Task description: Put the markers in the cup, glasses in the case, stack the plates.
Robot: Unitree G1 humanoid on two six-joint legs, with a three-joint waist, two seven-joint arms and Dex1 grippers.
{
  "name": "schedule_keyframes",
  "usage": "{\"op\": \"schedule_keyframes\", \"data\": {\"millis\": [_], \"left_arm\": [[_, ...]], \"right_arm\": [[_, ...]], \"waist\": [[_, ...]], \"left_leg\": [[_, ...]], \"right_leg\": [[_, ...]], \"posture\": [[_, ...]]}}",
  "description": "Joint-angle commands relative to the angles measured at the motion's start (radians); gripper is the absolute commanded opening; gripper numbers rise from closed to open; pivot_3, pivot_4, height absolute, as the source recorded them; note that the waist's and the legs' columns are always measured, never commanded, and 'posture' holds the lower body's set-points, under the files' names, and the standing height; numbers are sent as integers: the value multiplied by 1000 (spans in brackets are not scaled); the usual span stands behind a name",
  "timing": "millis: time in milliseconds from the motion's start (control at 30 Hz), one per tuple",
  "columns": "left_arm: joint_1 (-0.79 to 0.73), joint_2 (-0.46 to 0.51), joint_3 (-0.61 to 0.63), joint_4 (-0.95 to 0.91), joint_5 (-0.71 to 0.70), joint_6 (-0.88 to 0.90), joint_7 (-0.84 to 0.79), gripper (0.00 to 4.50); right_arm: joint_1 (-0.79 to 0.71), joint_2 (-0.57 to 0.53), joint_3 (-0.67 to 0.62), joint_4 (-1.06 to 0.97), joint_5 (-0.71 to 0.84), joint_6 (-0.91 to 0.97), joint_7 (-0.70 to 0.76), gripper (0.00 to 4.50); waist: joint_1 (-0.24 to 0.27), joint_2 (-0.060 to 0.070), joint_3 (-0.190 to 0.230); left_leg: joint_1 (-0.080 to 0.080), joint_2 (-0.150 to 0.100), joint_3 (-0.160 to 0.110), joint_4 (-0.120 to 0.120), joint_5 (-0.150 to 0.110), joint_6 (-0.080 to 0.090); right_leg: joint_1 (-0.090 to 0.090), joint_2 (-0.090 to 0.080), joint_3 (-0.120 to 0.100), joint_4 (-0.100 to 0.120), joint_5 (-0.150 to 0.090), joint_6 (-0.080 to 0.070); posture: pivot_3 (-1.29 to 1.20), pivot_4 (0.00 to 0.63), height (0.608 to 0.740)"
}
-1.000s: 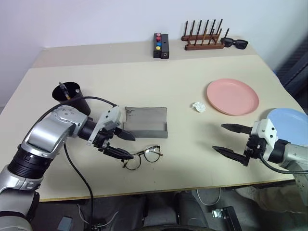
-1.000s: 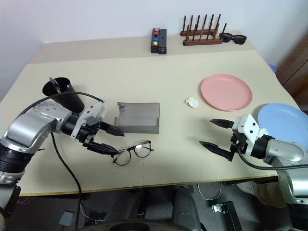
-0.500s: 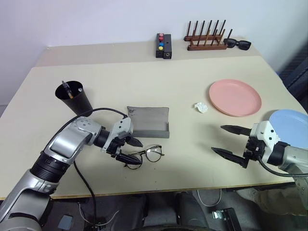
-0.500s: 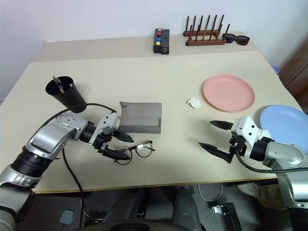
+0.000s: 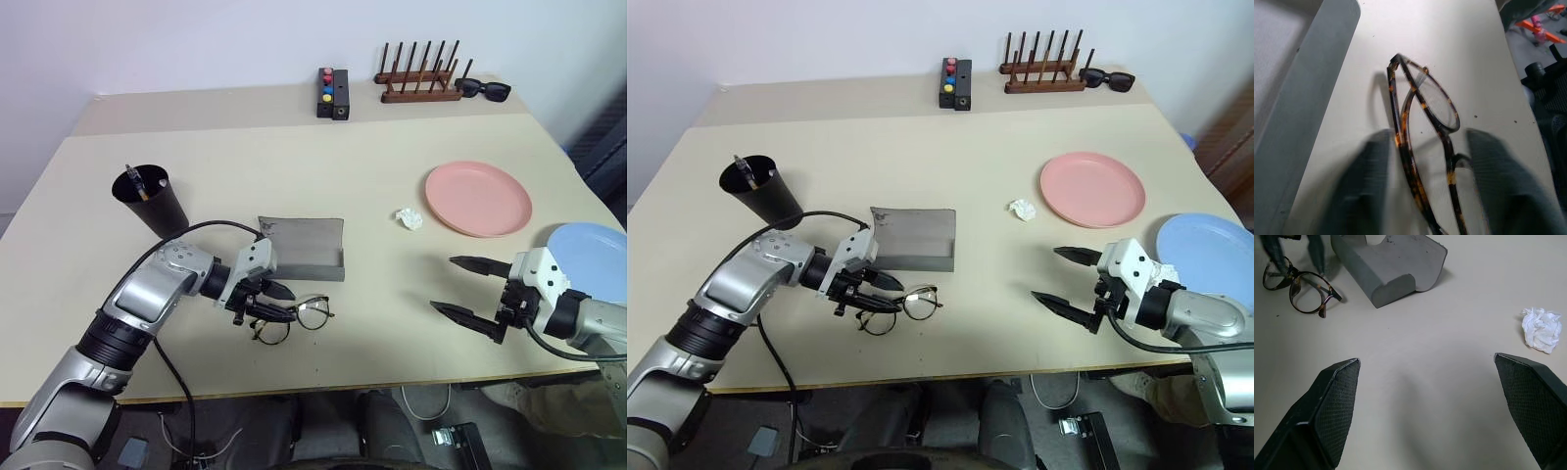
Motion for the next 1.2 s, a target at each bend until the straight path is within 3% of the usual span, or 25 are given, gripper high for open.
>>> {"op": "schedule_keyframes", "data": {"millis": [33, 67, 433, 767, 867, 1200], "left_arm": [[-1, 12, -4, -1, 16, -31, -19, 343], [0, 13, -4, 1, 18, -34, -21, 51], [-26, 28, 26, 6, 10, -77, -68, 51], [-168, 24, 107, 50, -8, -301, -170, 51], [-269, -11, 103, 146, 2, -280, -158, 51], [-513, -96, 66, 610, 169, -517, -182, 51]], "right_arm": [[1, -6, -44, -36, 16, -7, -6, 4500], [2, -6, -45, -36, 16, -7, -6, 4500], [-4, -1, -40, -25, 7, -14, -13, 4500], [-17, 4, -29, -8, 2, -25, -17, 4500], [-32, 11, -14, -3, -3, -27, -20, 4500], [-52, 27, 5, -3, -9, -27, -26, 4500]], "waist": [[0, 0, 0], [0, 0, 0], [-1, 0, 0], [0, 0, 0], [1, 0, 0], [-1, -2, 1]], "left_leg": [[0, 0, 0, 0, 0, 0], [0, 0, 0, 0, 0, 0], [0, 0, 0, 0, 0, 0], [0, 0, 0, 1, 0, 0], [0, 0, 0, 2, 0, 0], [-1, 0, 1, 5, -1, 2]], "right_leg": [[0, 0, 0, 0, 0, 0], [0, 0, 0, 0, 0, 0], [0, 0, 0, 0, 0, 0], [0, 0, 0, 0, 0, 0], [1, 0, -1, 0, 0, 0], [2, 0, -1, 0, 0, 0]], "posture": [[0, 150, 740], [0, 150, 740], [0, 150, 740], [0, 150, 740], [0, 150, 740], [0, 150, 740]]}}
